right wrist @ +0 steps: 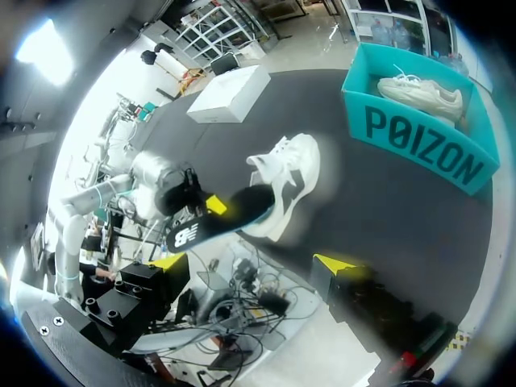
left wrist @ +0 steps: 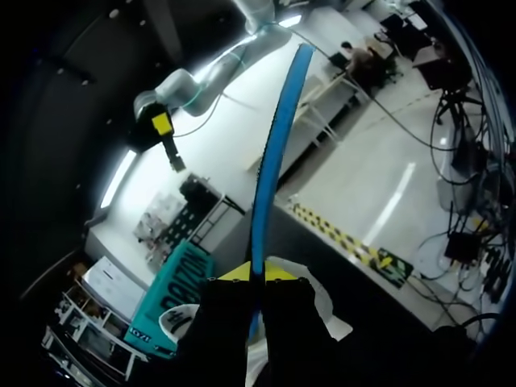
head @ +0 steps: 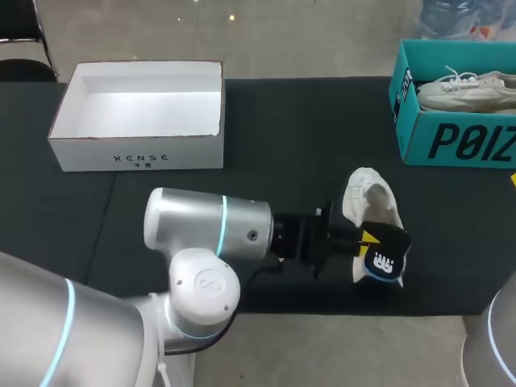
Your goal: Take the shoe out of the shoebox, open the shoe tongue, remove and reinsert the insole, then place the shoe into the shoebox
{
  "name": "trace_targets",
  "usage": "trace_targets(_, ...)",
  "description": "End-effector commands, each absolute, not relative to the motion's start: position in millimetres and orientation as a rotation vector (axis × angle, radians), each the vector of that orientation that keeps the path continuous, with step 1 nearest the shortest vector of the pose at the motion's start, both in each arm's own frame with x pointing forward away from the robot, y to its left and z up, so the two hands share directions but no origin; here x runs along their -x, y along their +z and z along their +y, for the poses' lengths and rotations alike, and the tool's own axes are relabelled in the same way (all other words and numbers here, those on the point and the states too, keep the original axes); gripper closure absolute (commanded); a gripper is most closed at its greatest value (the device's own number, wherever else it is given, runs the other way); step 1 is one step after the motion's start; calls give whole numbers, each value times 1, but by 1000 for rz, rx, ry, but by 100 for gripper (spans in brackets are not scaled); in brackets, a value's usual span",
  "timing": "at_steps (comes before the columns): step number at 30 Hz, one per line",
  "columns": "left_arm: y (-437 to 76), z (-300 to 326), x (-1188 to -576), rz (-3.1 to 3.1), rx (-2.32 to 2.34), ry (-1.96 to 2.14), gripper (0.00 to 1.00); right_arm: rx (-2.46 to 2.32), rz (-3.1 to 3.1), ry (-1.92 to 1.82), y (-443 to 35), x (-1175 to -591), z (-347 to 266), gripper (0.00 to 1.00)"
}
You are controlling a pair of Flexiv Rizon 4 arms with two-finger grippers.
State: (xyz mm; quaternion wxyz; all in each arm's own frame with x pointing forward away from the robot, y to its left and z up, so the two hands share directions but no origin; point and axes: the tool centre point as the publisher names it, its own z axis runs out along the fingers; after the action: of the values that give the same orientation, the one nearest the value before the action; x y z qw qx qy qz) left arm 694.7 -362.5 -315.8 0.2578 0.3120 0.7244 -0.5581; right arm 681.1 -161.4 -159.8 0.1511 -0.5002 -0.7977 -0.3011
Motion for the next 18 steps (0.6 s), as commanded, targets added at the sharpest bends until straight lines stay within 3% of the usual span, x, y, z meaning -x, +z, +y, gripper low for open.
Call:
trace_targets(1, -319, -368, -706, 1973, -858, -1497, 100, 1438, -2290, -862, -160, -681, -161, 0)
trace_targets(18, -338, -364, -732, 1996, -873, -1342, 100, 1438, -2290, -862, -160, -681, -161, 0)
